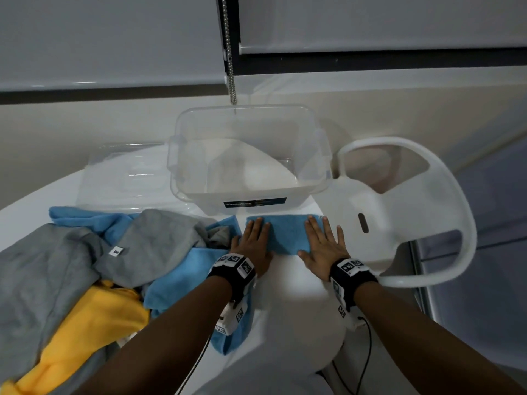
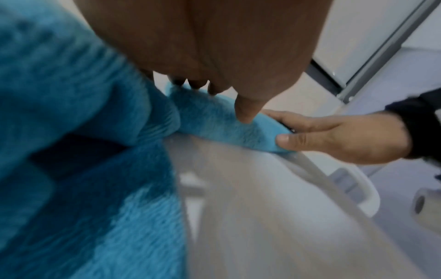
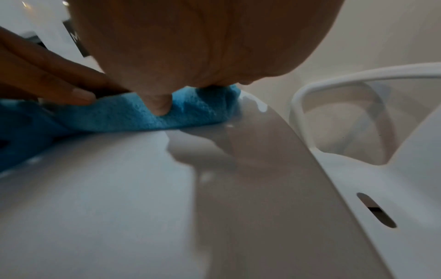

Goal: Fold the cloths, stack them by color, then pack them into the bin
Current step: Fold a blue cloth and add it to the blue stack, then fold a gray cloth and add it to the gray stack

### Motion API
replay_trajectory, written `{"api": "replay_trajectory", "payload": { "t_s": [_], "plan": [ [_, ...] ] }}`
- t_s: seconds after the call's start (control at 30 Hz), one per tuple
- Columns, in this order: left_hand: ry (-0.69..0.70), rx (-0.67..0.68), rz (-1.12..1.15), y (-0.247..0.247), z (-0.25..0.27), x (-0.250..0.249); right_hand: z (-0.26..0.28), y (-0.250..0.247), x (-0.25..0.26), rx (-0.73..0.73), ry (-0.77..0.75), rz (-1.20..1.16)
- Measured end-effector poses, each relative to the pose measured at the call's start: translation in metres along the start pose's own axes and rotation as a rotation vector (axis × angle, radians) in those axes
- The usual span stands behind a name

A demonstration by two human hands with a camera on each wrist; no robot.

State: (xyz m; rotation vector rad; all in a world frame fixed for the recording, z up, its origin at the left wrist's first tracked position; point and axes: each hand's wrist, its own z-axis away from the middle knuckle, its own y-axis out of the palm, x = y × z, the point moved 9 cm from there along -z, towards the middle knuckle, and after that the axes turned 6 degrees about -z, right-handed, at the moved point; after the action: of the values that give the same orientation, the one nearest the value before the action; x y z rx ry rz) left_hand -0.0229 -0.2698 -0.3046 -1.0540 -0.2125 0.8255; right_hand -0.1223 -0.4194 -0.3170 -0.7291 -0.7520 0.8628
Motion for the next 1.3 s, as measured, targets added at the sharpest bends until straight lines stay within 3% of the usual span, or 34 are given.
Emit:
{"api": "replay_trajectory", "payload": {
  "t_s": [0.17,0.3,0.47,0.77,0.87,0.97,1.1,1.3],
  "plan": [
    [-0.001,-0.116,0.137,-0.039,0.024,0.004,0.022,-0.040,0.045,-0.225,-0.069,-0.097],
    [0.016,-0.258,0.299,-0.069,0.066,0.032,0.044,-0.053,0.110,-0.366,-0.266,-0.102],
    [0.006,-0.359,0.377,-0.080,0.134,0.094,0.054,-0.032,0.191,-0.301,-0.401,-0.150],
    [-0.291,-0.513,0.305,-0.071,0.250,0.259,0.052,0.018,0.353,-0.089,-0.554,-0.184],
    [-0.477,-0.479,0.168,-0.065,0.277,0.302,0.054,0.024,0.393,-0.047,-0.592,-0.204],
    [-0.583,-0.409,0.233,-0.053,0.291,0.323,0.055,0.025,0.424,-0.043,-0.633,-0.183],
    [-0.499,-0.292,0.316,-0.040,0.292,0.319,0.057,0.023,0.452,-0.036,-0.668,-0.179],
    [-0.190,-0.523,0.406,-0.081,0.308,0.279,0.062,0.008,0.476,-0.053,-0.782,-0.315]
  ]
}}
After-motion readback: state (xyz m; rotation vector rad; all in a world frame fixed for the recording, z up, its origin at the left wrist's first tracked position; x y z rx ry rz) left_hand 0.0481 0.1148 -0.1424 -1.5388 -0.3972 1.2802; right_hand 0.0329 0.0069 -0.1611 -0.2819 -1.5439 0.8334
